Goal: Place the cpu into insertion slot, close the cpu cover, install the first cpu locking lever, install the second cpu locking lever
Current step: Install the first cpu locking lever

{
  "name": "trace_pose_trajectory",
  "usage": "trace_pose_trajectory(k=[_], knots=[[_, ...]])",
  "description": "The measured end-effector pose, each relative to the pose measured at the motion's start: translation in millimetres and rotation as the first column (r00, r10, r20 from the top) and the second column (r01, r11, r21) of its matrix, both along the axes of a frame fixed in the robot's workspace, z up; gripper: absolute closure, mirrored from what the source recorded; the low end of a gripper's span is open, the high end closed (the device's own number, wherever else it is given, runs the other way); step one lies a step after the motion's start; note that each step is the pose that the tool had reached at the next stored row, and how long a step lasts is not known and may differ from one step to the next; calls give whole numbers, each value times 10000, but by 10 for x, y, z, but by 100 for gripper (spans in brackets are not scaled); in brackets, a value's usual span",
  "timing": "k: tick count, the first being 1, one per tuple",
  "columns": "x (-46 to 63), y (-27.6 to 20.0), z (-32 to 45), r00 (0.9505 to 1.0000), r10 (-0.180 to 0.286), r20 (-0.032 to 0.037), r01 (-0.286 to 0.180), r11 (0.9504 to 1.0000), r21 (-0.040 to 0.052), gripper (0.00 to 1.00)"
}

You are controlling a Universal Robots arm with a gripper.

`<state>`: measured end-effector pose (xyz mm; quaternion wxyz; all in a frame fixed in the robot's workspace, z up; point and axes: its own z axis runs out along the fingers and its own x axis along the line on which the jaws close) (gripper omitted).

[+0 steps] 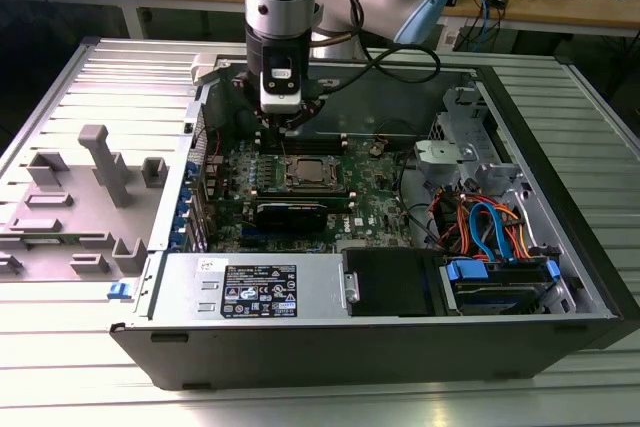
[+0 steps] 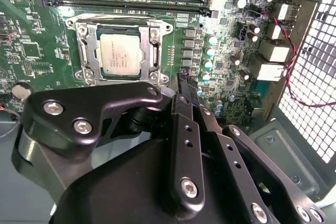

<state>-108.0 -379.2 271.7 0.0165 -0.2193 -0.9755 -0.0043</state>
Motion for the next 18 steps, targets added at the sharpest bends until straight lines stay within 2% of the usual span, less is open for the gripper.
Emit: trace_pose_trajectory(k=[6,9,14,16,18], knots=[[-1,-1,-2,9962,874,10,-874,9962,0,89],[-1,0,-2,9901,1401,21,-1401,9901,-1,89],[-12,0,-5,9890,1476,22,-1476,9890,4,89],[-26,-1,-13,9877,1565,29,-1565,9877,47,89],[-38,-1,-28,9850,1724,48,-1725,9849,164,89]])
